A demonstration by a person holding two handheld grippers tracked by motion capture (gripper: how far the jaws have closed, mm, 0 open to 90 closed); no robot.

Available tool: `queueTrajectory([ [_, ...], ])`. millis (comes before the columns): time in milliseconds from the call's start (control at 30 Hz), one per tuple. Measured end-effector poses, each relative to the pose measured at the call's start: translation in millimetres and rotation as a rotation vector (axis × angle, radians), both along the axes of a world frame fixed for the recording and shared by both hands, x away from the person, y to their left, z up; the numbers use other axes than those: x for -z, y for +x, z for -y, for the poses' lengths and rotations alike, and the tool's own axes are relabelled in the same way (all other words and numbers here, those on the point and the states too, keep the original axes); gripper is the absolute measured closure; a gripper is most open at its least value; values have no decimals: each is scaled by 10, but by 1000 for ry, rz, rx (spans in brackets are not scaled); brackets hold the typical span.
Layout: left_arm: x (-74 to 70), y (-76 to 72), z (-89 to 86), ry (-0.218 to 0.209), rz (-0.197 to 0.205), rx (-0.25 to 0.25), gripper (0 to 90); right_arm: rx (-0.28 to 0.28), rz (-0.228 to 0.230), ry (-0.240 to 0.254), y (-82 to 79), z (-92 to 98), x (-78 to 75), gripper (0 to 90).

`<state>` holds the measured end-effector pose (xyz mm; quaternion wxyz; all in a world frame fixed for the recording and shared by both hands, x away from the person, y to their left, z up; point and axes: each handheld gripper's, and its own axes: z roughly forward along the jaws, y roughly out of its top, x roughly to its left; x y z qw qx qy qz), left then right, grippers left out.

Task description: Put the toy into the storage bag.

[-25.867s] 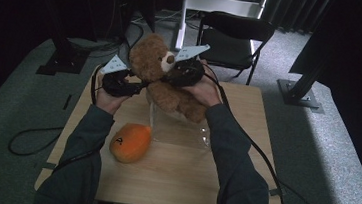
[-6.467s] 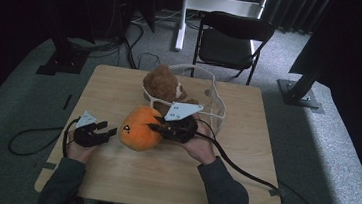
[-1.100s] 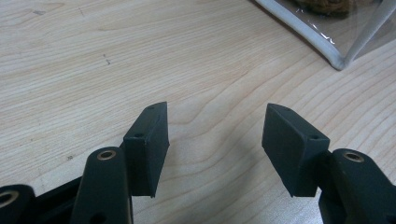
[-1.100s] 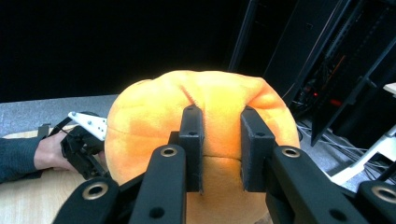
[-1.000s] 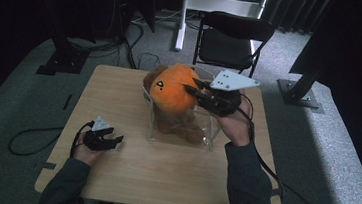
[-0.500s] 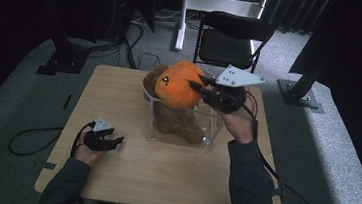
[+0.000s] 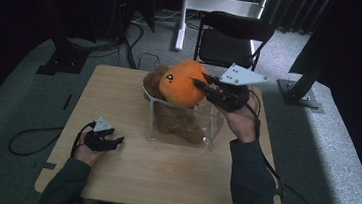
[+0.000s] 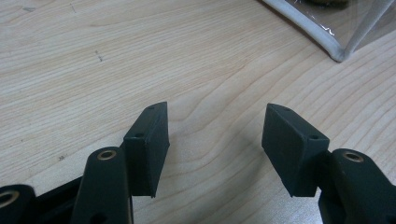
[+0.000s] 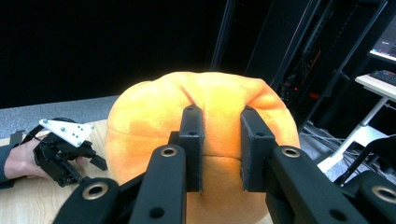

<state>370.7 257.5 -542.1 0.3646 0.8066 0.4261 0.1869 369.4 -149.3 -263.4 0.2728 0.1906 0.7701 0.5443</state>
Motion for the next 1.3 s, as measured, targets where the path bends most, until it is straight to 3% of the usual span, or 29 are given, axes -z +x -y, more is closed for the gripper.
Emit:
queueTrajectory([
  [1300, 0, 3, -6, -7, 0, -2, 412, 88, -17, -3, 138, 112, 58, 741],
])
